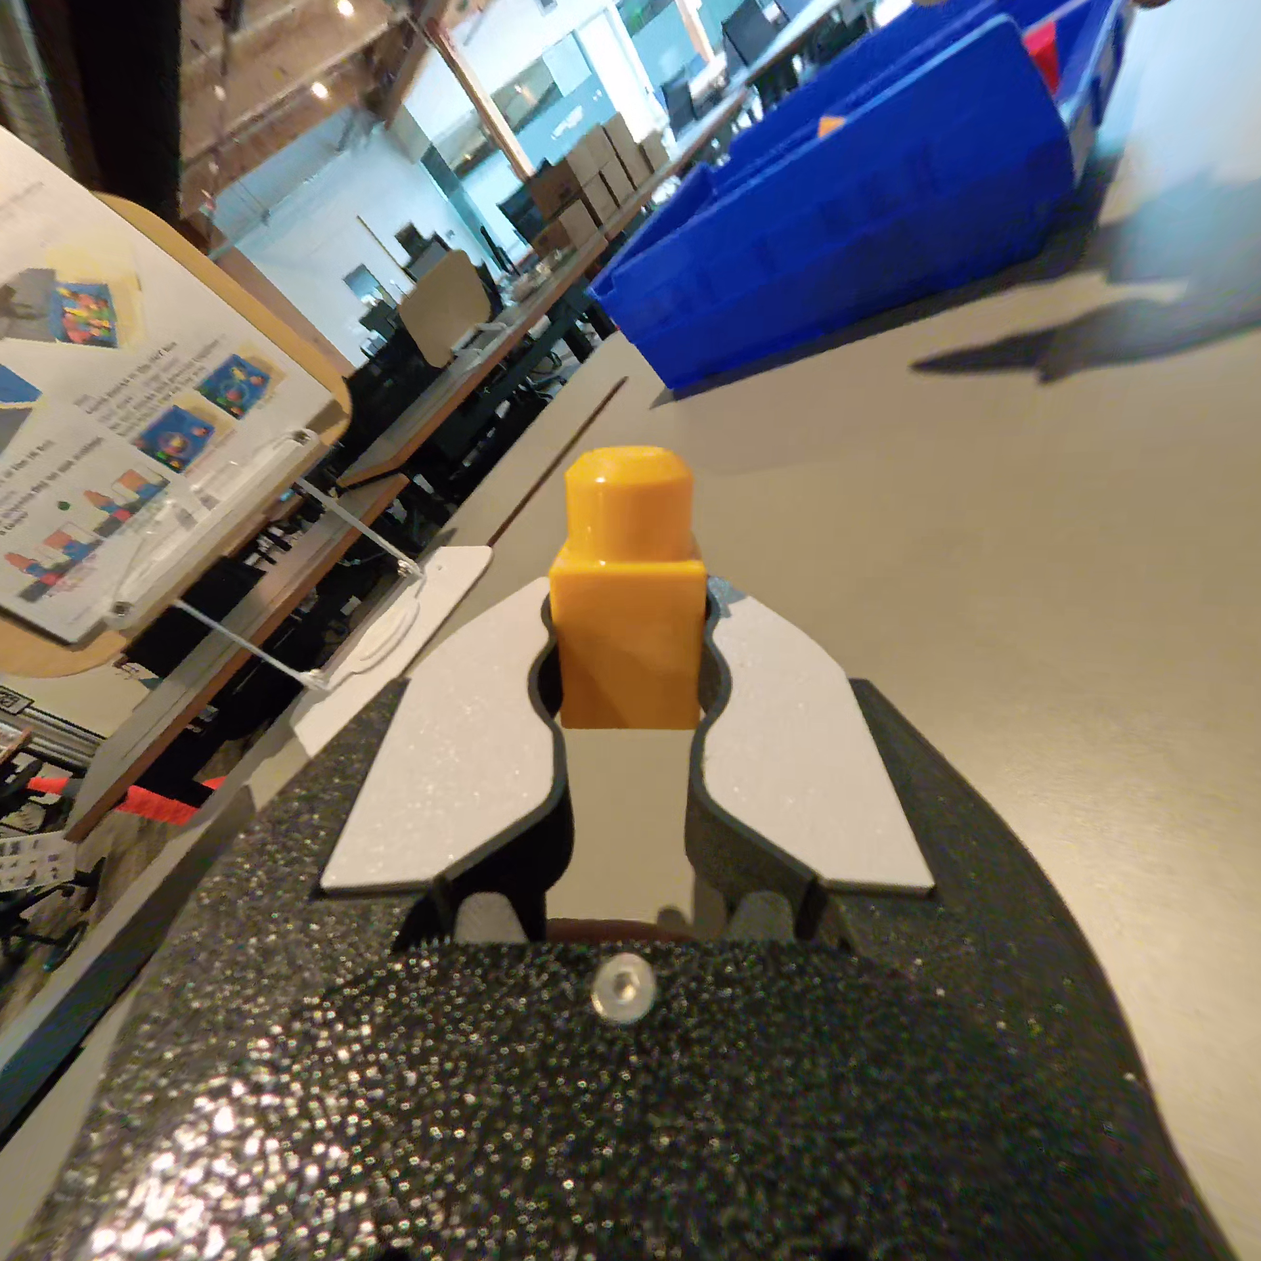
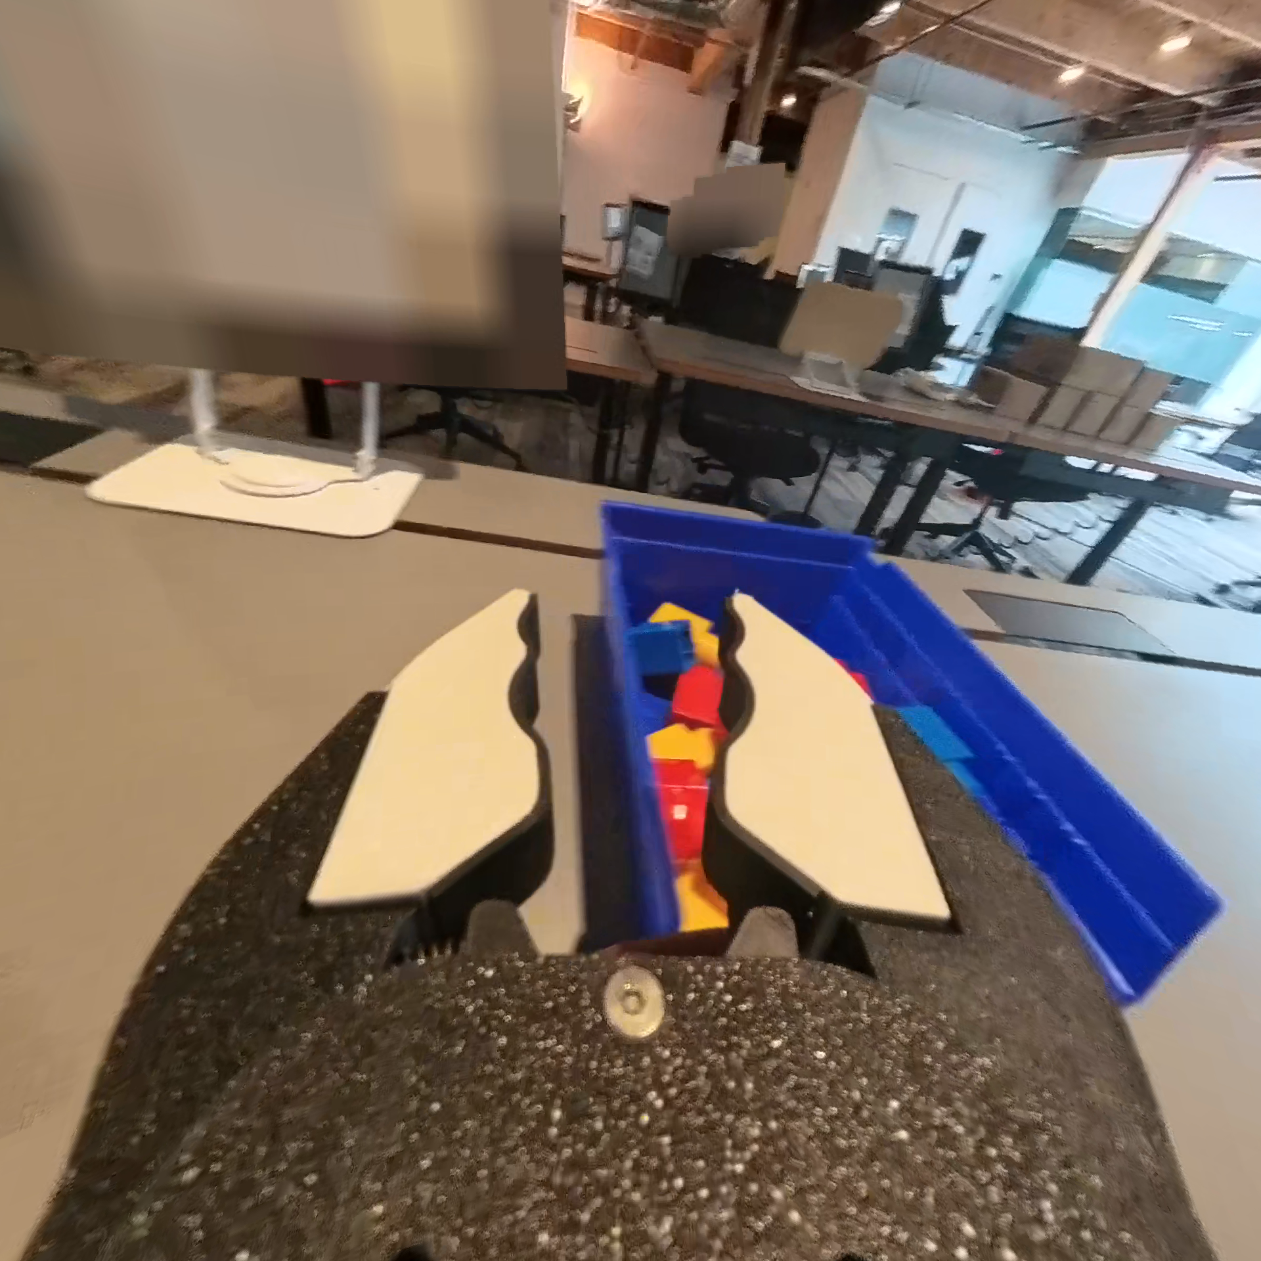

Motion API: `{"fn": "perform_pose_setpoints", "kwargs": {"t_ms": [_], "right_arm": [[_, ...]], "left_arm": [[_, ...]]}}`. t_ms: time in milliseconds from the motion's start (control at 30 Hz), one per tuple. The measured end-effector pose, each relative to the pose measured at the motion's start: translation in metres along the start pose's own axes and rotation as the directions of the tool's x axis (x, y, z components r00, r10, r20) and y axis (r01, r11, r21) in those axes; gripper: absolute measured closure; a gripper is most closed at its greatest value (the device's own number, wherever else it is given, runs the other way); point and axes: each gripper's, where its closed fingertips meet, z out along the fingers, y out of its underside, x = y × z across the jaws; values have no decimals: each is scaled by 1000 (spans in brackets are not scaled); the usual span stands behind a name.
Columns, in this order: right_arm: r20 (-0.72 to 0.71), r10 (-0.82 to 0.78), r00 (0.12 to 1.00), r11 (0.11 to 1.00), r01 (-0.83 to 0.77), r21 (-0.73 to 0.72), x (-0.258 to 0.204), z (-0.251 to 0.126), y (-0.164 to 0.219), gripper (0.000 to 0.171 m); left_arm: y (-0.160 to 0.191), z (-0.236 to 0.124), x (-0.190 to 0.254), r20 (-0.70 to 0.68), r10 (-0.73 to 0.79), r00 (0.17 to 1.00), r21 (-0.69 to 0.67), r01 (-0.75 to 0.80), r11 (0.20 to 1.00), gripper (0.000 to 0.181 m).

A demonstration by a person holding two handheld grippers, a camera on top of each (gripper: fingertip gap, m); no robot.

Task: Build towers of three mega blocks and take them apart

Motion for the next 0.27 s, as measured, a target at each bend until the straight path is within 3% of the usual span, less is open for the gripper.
{"fn": "perform_pose_setpoints", "kwargs": {"t_ms": [133,267], "right_arm": [[253,-80,964,995,94,-44,-97,-24,-19,123],[481,-190,856,980,198,35,-203,-64,-35,127]], "left_arm": [[-28,-13,-23,180,20,983,130,-44,991,145],[-27,-14,-24,252,131,959,82,-156,984,145]]}}
